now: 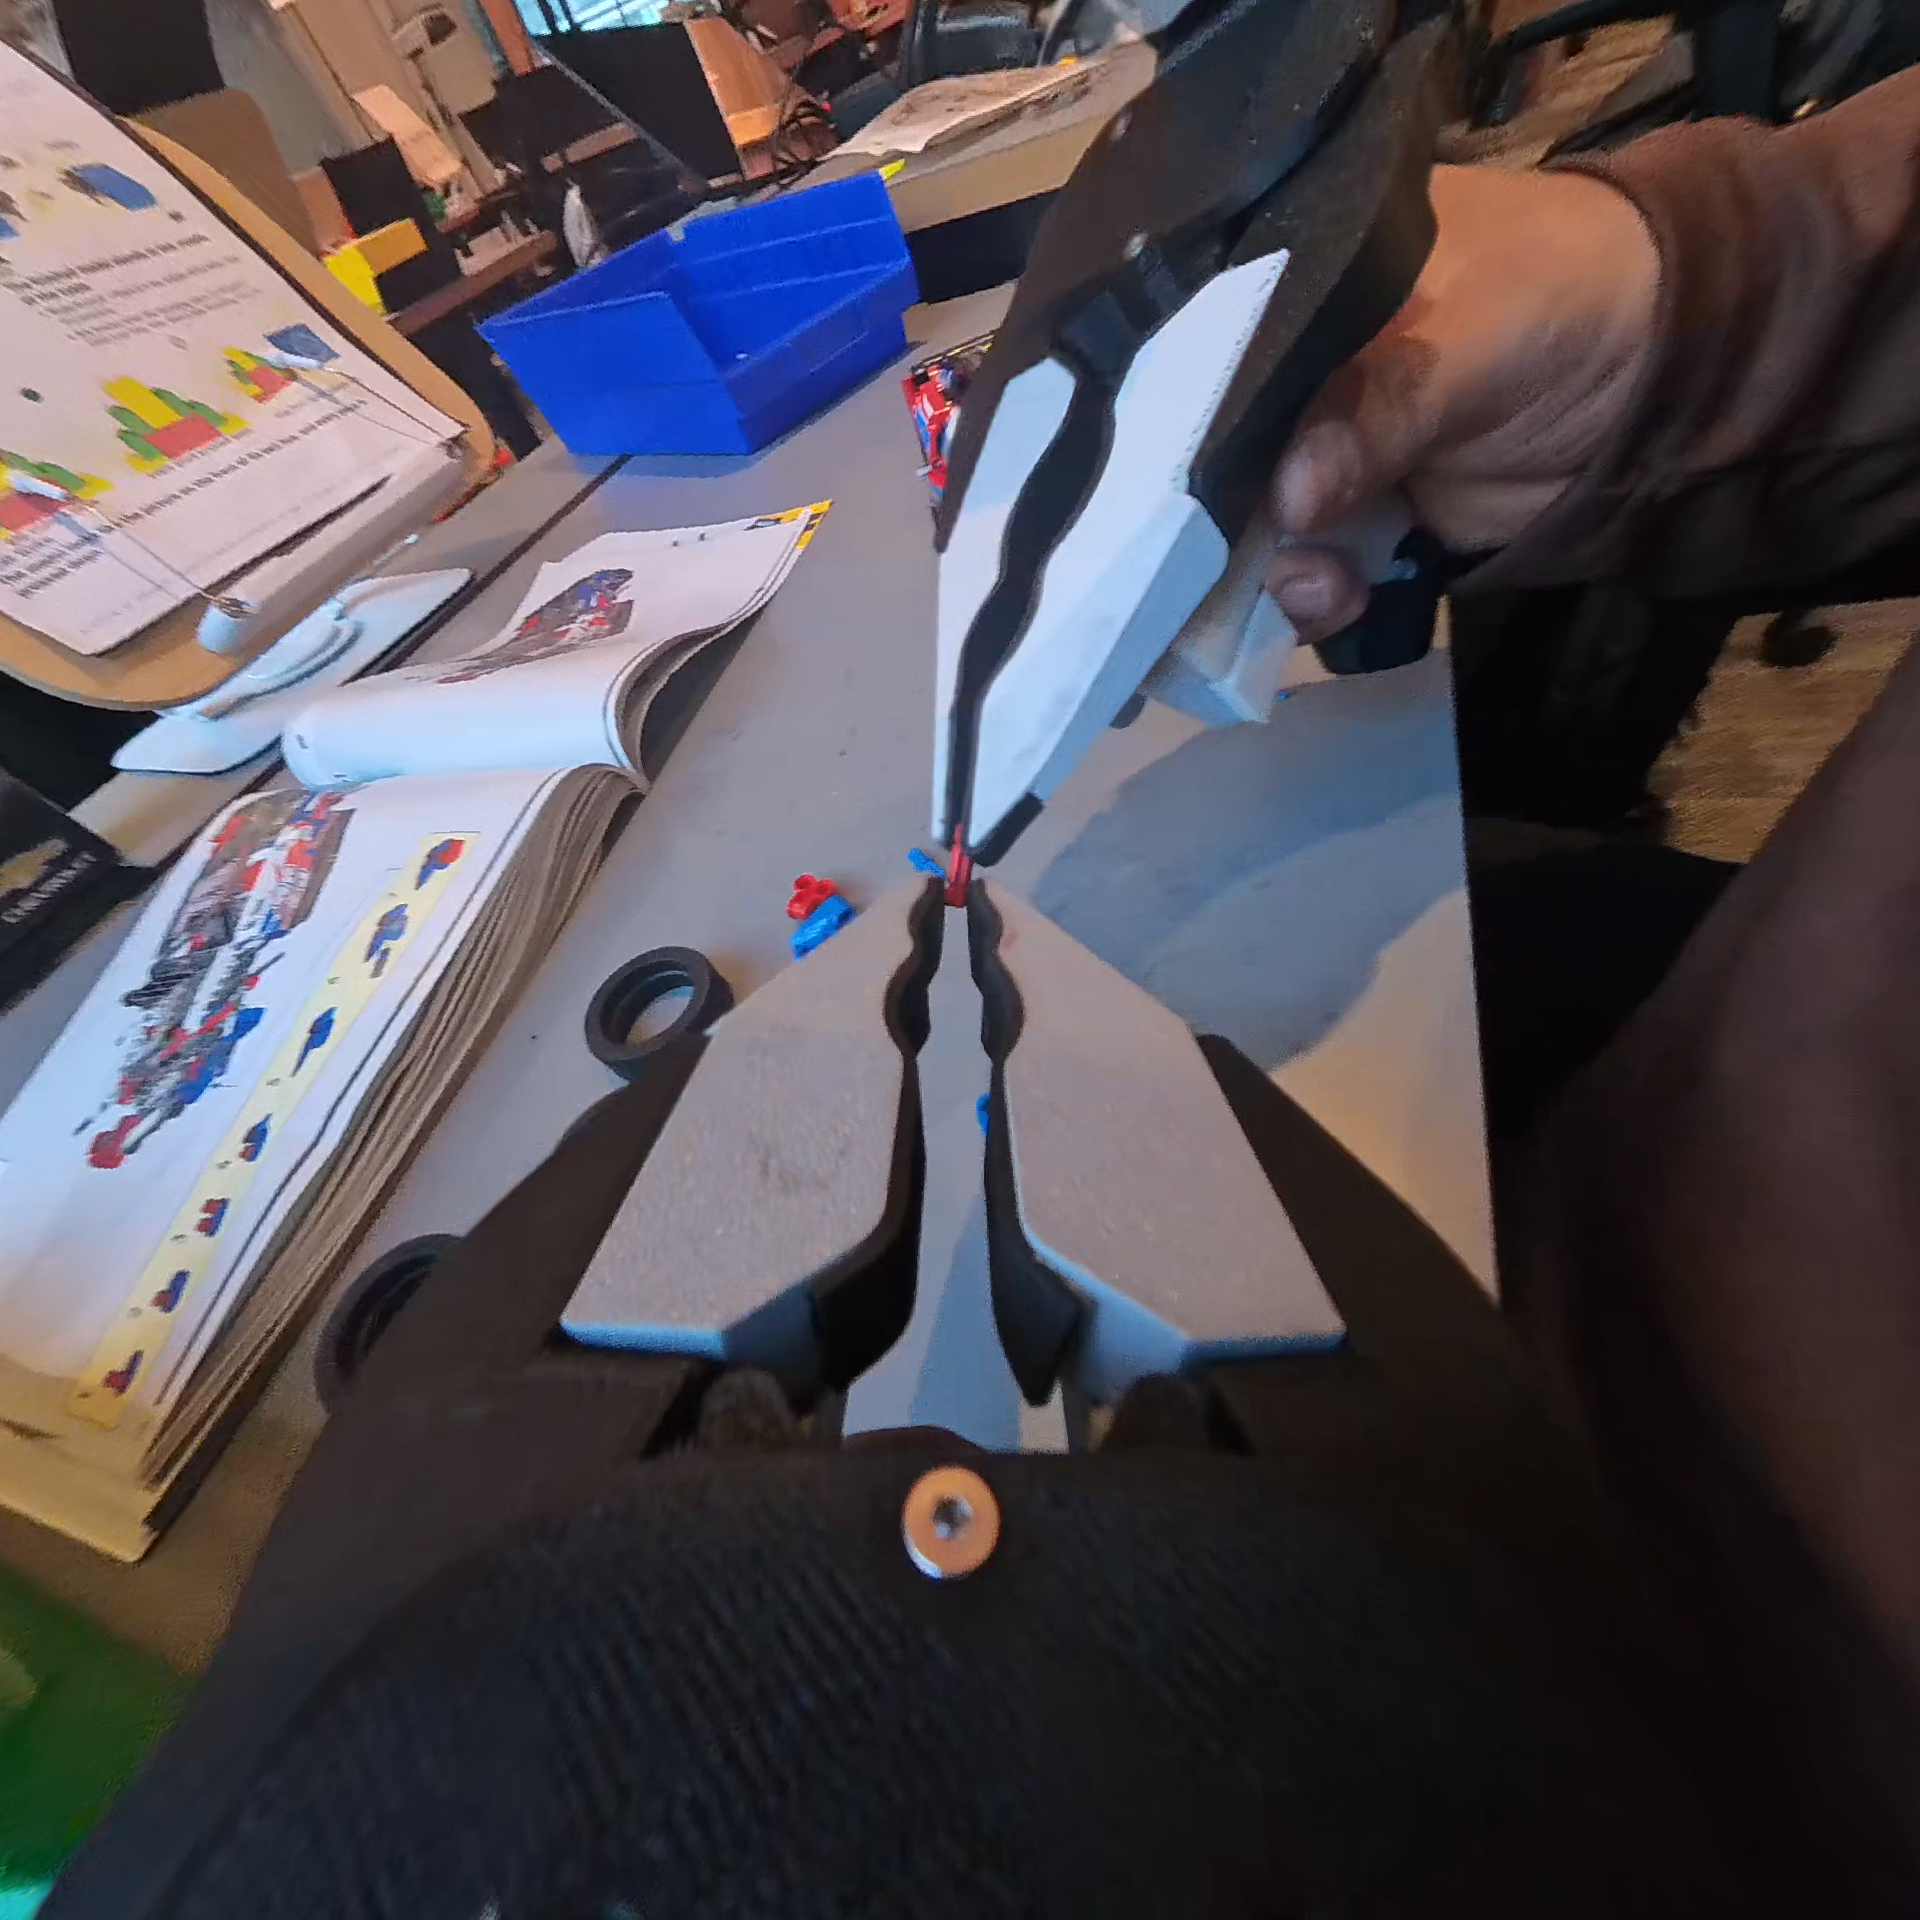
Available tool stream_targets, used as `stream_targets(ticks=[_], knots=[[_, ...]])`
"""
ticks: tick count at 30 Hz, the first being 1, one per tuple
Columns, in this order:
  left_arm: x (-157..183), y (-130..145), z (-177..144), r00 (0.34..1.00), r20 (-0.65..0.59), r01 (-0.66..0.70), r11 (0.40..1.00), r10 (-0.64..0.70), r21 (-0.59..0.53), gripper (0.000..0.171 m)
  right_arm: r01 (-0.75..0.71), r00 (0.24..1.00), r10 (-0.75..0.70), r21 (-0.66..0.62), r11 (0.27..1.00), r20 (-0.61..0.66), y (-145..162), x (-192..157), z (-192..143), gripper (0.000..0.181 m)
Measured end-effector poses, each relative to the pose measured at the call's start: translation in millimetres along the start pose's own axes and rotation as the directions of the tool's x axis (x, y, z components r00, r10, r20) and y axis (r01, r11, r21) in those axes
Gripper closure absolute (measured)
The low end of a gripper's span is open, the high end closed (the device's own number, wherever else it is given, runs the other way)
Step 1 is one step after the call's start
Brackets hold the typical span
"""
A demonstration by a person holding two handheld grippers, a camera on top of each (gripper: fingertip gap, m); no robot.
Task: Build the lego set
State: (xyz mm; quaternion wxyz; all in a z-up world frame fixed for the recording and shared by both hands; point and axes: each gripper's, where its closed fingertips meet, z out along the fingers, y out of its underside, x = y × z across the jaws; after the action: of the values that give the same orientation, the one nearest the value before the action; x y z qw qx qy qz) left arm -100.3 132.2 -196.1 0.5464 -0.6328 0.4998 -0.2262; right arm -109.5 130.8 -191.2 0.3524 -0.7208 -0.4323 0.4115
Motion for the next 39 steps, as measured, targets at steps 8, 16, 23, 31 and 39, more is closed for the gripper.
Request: stream_targets(ticks=[8,16,23,31,39], knots=[[8,2,-1,0.991,-0.112,0.077,0.997,-0.076,0.004,0.170,0.154,0.988,-0.156,-0.087,0.984,-0.019,6,-4,0,0.177],[11,5,-4,0.990,-0.140,0.028,1.000,-0.028,0.004,0.171,0.179,0.984,-0.179,-0.108,0.978,0.005,9,-8,3,0.177],[-6,47,-7,0.972,-0.182,0.095,0.958,-0.148,-0.269,0.155,0.112,0.989,-0.127,-0.186,0.976,-0.072,25,9,5,0.177],[14,73,-2,0.953,-0.222,0.094,0.900,-0.204,-0.426,0.159,0.011,0.992,-0.042,-0.258,0.966,-0.118,44,23,16,0.177],[28,67,6,0.947,-0.230,0.105,0.895,-0.222,-0.433,0.165,0.036,0.991,-0.073,-0.305,0.952,-0.111,54,27,19,0.177]])
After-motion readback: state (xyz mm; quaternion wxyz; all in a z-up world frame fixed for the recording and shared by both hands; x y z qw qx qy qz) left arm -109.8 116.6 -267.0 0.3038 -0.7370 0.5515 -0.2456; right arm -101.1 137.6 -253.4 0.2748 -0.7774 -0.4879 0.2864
